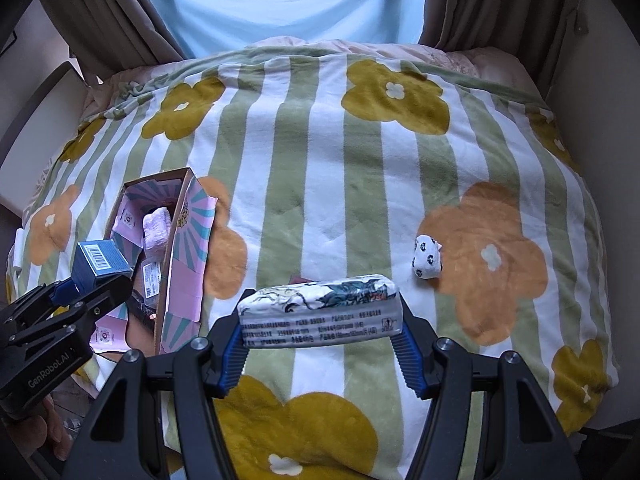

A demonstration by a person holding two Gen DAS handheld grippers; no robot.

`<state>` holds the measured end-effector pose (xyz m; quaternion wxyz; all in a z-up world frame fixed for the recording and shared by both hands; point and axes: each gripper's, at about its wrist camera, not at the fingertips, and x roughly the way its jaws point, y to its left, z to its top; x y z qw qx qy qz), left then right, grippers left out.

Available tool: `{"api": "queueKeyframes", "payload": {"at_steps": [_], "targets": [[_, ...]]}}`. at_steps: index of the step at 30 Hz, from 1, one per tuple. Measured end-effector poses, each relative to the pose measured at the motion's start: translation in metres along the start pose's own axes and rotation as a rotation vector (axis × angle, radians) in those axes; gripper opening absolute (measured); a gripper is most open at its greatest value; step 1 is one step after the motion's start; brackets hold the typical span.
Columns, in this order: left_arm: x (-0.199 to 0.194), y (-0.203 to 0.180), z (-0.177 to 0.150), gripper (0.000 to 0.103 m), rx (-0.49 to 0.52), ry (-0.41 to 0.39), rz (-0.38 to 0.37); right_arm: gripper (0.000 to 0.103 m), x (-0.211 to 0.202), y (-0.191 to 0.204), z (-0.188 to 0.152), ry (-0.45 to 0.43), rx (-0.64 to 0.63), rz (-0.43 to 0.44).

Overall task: Organize objects
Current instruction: 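Carry the blue cube box and tissue pack over the cardboard box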

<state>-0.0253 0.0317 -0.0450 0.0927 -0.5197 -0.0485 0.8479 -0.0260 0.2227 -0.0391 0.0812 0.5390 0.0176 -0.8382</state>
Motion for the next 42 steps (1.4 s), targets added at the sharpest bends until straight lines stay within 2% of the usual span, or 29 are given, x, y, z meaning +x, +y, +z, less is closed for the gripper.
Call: {"api": "queueKeyframes", "payload": {"at_steps": [5, 13, 22, 33, 42], "targets": [[-0.007, 0.019, -0.002, 0.045, -0.054, -0.014, 0.020, 0.059, 0.001, 0.022, 0.016, -0.011, -0.081, 0.029], [-0.020, 0.068, -0.012, 0.045, -0.193, -0.036, 0.096, 0.059, 0.009, 0.072, 0.052, -0.025, -0.239, 0.110], [-0.007, 0.119, -0.038, 0.045, -0.374, -0.010, 0.168, 0.059, 0.045, 0.146, 0.074, 0.030, -0.490, 0.195], [0.048, 0.156, -0.065, 0.045, -0.534, 0.083, 0.219, 0.059, 0.116, 0.225, 0.060, 0.143, -0.804, 0.262], [0.099, 0.178, -0.073, 0.045, -0.588, 0.158, 0.244, 0.059, 0.190, 0.255, 0.034, 0.263, -0.954, 0.258]]}}
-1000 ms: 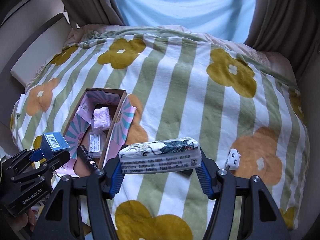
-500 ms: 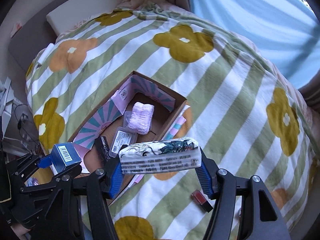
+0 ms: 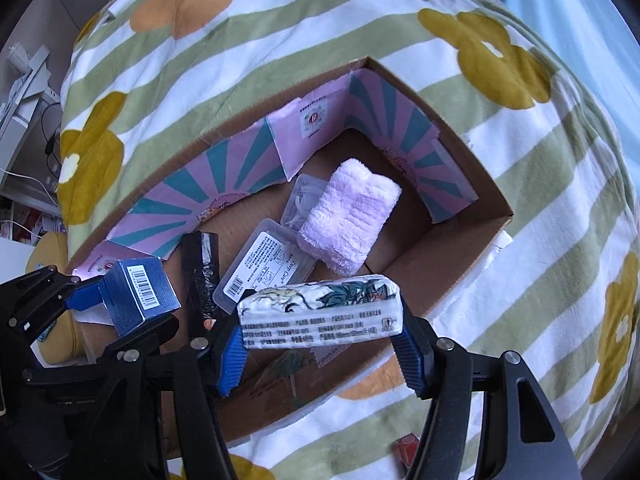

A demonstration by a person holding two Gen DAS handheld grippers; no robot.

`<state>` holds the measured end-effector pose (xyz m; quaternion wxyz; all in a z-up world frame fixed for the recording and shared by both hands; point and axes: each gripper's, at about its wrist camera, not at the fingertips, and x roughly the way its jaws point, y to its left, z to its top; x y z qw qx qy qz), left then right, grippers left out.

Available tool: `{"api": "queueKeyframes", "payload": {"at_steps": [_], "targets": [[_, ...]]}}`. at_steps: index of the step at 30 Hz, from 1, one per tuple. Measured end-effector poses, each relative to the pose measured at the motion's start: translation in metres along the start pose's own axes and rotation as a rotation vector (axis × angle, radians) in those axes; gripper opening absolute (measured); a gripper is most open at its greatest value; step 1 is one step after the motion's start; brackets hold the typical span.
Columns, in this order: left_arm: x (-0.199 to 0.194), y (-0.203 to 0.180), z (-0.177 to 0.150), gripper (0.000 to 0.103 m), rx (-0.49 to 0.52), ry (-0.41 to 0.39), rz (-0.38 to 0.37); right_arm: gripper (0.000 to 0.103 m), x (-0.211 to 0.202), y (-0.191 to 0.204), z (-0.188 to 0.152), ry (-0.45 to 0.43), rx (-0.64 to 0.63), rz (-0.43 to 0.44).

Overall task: Organize objects
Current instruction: 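Carry the blue cube box and tissue pack over the cardboard box, then open both tools to drop the cube box and tissue pack inside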

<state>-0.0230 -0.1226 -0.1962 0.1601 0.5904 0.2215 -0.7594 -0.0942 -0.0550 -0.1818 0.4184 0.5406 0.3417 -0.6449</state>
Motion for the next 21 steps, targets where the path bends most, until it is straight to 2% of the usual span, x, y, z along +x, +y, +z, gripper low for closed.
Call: {"api": "queueKeyframes", "payload": {"at_steps": [9, 17, 18, 19, 20, 21], "targets": [[0.013, -0.004, -0.003, 0.045, 0.010, 0.025, 0.016, 0.059, 0.015, -0.007, 0.000, 0.027, -0.008, 0.037], [0.017, -0.009, -0.004, 0.046, 0.031, 0.052, 0.043, 0.061, 0.019, -0.011, 0.006, 0.063, 0.017, 0.109], [0.017, -0.009, -0.004, 0.051, 0.022, 0.058, 0.045, 0.065, 0.019, -0.011, 0.006, 0.073, 0.021, 0.125], [0.017, -0.009, -0.004, 0.077, 0.013, 0.058, 0.036, 0.076, 0.019, -0.012, 0.006, 0.073, 0.024, 0.135], [0.015, -0.008, -0.005, 0.100, 0.001, 0.048, 0.017, 0.081, 0.015, -0.013, 0.006, 0.051, 0.027, 0.139], [0.011, -0.008, -0.007, 0.103, -0.010, 0.025, 0.006, 0.090, 0.012, -0.013, 0.006, 0.031, 0.027, 0.137]]}}
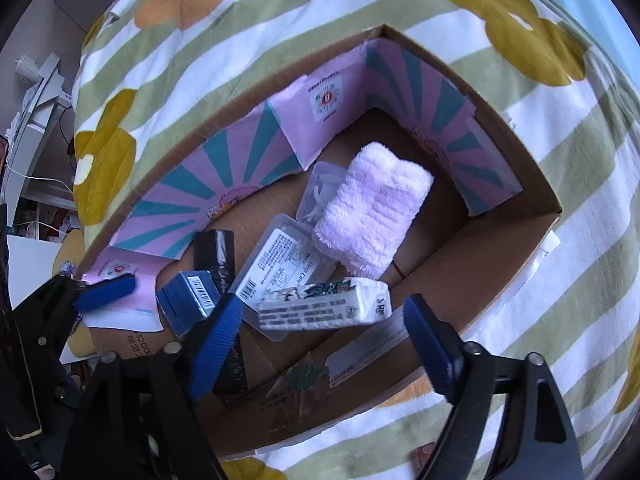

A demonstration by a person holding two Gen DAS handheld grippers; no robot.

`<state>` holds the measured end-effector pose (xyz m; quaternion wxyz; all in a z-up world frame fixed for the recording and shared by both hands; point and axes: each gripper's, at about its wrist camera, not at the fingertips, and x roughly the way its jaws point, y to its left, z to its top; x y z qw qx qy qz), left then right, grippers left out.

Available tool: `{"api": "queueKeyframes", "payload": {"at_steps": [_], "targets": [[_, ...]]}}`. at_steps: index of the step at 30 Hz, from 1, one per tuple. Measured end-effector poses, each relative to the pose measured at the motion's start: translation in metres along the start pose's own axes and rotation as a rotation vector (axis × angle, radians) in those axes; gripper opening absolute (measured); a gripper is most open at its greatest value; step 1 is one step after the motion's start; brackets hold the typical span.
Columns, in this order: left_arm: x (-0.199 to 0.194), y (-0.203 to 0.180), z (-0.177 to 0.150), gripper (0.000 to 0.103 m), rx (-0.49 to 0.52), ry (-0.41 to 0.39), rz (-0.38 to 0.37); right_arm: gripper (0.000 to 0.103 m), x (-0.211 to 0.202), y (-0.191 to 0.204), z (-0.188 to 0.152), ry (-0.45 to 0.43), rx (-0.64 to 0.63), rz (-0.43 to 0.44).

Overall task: Organize objects
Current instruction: 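Open both tools to drop the cube box and tissue pack inside, then withdraw both tools from the box toward the lip gloss and sock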

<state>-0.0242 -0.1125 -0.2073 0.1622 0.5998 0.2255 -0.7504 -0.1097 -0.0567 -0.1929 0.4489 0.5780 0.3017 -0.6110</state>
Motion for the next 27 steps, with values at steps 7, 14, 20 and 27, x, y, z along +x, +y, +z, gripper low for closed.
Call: {"api": "queueKeyframes", "payload": {"at_steps": [7, 14, 20, 27], "targets": [[0.001, 0.002, -0.003, 0.103, -0.009, 0.012, 0.002, 0.094, -0.006, -0.002, 0.003, -0.022, 0.012, -0.006], [-0.007, 0.001, 0.000, 0.103, 0.003, 0.003, 0.014, 0.094, -0.010, 0.001, 0.003, -0.023, 0.015, -0.014], [-0.024, 0.001, 0.001, 0.103, 0.005, -0.015, 0.011, 0.094, -0.027, 0.005, -0.001, -0.047, 0.027, -0.025], [-0.061, -0.002, 0.000, 0.103, 0.017, -0.058, -0.028, 0.094, -0.068, 0.012, -0.015, -0.096, 0.058, -0.054]]}}
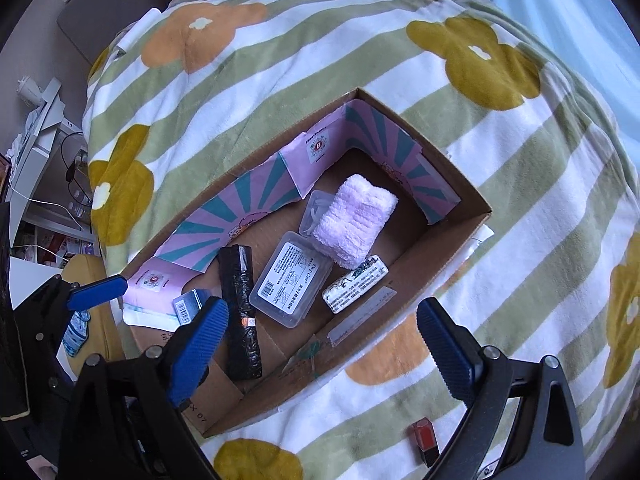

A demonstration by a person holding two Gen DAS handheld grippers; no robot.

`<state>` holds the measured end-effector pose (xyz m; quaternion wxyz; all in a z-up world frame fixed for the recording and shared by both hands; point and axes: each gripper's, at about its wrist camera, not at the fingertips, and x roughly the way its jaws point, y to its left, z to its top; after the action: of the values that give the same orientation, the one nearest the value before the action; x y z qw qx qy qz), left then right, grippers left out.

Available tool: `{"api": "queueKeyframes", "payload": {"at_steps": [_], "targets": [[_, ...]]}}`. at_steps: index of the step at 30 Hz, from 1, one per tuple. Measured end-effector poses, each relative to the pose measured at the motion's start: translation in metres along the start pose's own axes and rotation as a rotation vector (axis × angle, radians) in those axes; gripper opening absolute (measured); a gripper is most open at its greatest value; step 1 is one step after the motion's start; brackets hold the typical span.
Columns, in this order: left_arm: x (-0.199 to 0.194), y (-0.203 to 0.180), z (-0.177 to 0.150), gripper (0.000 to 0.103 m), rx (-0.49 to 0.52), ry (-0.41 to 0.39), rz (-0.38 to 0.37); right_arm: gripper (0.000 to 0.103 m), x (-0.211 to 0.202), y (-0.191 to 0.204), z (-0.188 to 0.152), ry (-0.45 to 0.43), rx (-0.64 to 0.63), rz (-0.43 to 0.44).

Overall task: Organize objects
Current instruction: 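Withdraw both tools from the box toward the lip gloss and sock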

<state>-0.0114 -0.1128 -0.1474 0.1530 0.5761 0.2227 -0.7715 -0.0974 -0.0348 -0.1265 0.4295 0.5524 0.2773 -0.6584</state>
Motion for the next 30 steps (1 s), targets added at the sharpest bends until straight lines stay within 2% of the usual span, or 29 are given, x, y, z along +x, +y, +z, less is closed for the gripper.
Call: {"api": "queueKeyframes", "payload": {"at_steps": [7, 15, 23, 26, 30], "targets": [[-0.041, -0.011, 0.005, 0.103, 0.058, -0.033, -0.022, 0.094, -0.054, 0.001, -0.020, -0.060, 0.068, -0.031], [-0.086, -0.050, 0.015, 0.103, 0.256, -0.102, -0.043, 0.094, -0.114, -0.013, -0.061, -0.155, 0.242, -0.072], [-0.101, -0.108, 0.002, 0.103, 0.474, -0.142, -0.089, 0.094, -0.157, -0.034, -0.125, -0.223, 0.463, -0.205], [-0.102, -0.125, -0.007, 0.103, 0.537, -0.146, -0.130, 0.094, -0.162, -0.037, -0.148, -0.227, 0.507, -0.271], [-0.101, -0.144, -0.020, 0.103, 0.612, -0.143, -0.160, 0.094, -0.165, -0.046, -0.181, -0.235, 0.620, -0.306]]}}
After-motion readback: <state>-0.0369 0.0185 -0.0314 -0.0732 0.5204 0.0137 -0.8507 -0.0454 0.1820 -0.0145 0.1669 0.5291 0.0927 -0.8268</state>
